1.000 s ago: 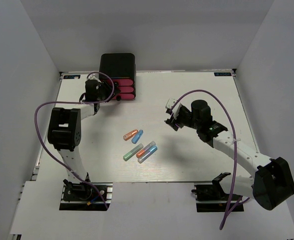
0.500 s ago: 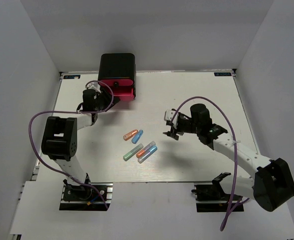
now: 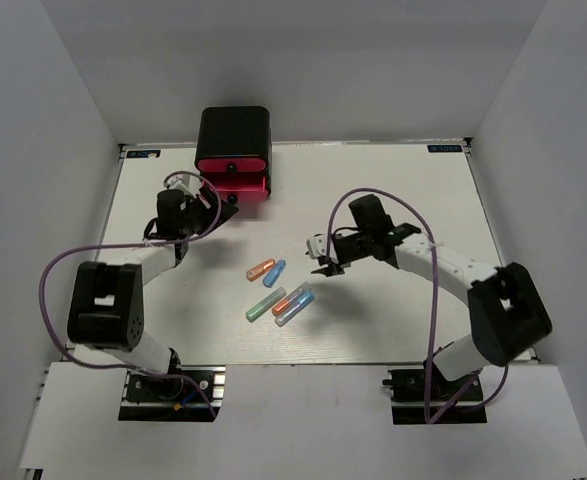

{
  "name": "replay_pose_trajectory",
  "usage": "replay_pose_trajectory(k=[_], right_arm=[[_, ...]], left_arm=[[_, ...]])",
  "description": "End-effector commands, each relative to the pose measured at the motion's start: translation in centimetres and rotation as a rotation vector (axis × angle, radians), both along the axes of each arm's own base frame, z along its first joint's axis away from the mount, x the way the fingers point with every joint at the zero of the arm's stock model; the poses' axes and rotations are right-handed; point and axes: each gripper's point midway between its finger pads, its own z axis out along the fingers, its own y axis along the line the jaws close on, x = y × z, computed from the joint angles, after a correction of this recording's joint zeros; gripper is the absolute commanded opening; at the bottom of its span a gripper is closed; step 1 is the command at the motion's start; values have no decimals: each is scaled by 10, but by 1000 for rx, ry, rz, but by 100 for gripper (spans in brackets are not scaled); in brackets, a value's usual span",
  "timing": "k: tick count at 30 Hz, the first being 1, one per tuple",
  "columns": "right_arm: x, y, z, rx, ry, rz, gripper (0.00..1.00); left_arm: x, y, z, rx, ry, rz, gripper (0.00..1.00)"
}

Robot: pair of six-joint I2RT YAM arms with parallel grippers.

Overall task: Sort the stationery into containers
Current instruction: Pick up the stationery from the center of the board.

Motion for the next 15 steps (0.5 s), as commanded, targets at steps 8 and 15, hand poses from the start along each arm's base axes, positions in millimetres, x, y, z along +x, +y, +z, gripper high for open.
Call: replay_pose_trajectory(k=[8,15], right_arm=[[-3,44,-23,-107,-102,308,50],[13,72,-44,-158,-119,340,51]], left_arm=[[-80,11,36,68,-66,-26,77],[-148,29,24,67,14,48,85]])
